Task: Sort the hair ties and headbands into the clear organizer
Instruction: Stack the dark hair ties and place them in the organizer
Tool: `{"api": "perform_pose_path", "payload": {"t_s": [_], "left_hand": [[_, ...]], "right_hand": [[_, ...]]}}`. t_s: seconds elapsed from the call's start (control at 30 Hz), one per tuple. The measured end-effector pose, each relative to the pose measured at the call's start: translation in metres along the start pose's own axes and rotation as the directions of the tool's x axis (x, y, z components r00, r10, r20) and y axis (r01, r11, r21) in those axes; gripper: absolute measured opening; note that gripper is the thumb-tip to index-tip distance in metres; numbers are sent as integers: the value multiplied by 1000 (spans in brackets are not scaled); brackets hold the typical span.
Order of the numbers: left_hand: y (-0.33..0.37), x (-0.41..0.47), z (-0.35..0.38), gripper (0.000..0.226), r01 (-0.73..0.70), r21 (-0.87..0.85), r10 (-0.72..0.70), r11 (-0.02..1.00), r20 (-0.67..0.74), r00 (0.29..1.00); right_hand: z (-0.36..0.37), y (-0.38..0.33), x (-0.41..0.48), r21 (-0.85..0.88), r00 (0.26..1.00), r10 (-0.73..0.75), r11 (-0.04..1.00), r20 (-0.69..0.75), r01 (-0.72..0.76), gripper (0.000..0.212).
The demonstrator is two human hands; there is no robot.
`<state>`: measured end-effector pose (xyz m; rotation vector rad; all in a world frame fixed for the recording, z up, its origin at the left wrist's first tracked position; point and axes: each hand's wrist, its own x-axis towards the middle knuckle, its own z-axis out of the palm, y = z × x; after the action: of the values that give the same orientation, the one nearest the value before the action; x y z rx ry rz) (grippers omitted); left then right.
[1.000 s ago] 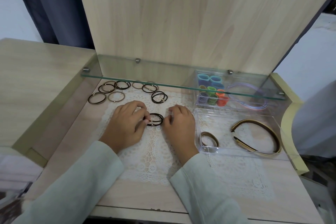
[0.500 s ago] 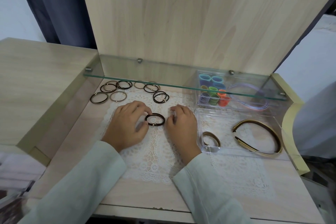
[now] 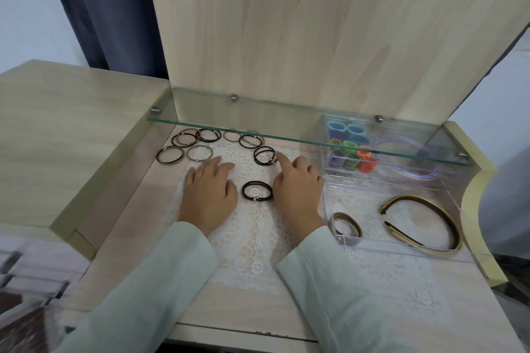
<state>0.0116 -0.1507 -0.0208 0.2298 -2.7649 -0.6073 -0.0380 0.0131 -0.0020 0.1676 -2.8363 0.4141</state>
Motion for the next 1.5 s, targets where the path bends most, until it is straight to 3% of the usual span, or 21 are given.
{"api": "perform_pose_path", "payload": {"t_s": [0.17,0.57,0.67,0.77,1.1,1.3,1.5], "left_hand": [[1,0,-1,44,-1,-1,1,1000,-9,1000],[0,0,-2,45,8,-2,-8,1000,-7,1000],[1,0,-2,45,7,1,-7,1000,-8,1000],[1,0,-2,44,3,0,-3,1000,-10,1000],[0,0,-1,45,1,1,-1,1000,-18,1000],[0,0,-1,43,3,-5,-3,1000,-18,1000],[-1,1,0,44,5,4,-5,1000,-9,1000]], "right_hand": [[3,-1,4,-74,1000,-8,997,-21,6,40],[12,12,0,224,980,-7,973,-197,52,7],[10,11,-1,434,966,28,896,-259,90,7],[4,8,-3,603,973,87,795,-214,61,8],[-9,5,-12,831,969,200,557,-142,7,11],[-5,8,-13,801,976,158,598,-148,25,11],[-7,9,-26,627,951,-123,726,-285,282,8]]}}
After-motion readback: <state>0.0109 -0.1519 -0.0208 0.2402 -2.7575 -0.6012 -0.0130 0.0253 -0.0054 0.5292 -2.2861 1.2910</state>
